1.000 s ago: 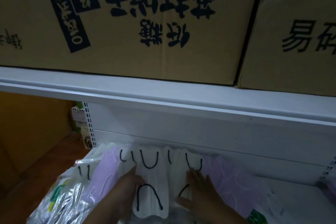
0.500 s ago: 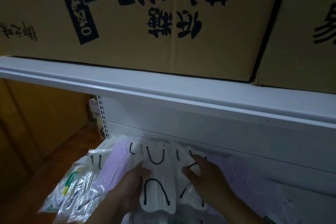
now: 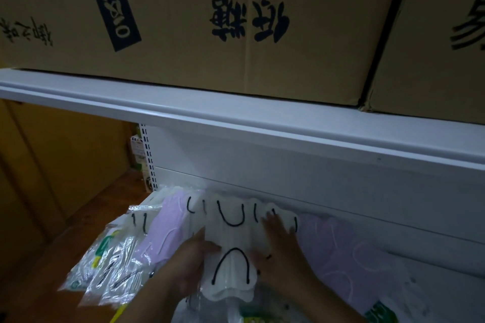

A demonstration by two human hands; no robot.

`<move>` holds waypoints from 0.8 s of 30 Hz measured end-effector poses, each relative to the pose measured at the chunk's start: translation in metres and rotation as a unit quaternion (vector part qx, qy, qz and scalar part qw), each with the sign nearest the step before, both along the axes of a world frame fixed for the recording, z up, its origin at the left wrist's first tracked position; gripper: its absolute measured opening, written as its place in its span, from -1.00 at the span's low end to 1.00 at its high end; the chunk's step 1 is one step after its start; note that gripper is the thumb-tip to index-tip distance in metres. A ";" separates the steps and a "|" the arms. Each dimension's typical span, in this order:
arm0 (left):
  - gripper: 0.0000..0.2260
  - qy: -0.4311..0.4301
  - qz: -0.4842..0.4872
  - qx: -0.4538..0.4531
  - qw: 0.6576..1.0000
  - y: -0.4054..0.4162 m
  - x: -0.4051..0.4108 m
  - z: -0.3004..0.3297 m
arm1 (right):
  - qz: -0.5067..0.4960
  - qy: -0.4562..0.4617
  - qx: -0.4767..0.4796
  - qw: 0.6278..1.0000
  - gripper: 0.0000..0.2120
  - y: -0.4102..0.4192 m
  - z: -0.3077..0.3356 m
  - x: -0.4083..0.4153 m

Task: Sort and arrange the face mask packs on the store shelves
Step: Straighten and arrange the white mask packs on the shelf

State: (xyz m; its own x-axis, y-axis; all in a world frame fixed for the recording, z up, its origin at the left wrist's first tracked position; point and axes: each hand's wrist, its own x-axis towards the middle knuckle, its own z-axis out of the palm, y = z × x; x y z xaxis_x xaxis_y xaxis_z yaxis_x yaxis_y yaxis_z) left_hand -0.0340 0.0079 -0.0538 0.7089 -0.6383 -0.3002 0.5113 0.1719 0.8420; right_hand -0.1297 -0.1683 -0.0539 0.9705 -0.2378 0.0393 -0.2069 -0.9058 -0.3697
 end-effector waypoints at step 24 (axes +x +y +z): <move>-0.68 0.078 -0.024 -0.039 0.996 -0.002 -0.012 0.016 | 0.114 0.031 0.039 0.992 -0.14 0.033 0.024 0.002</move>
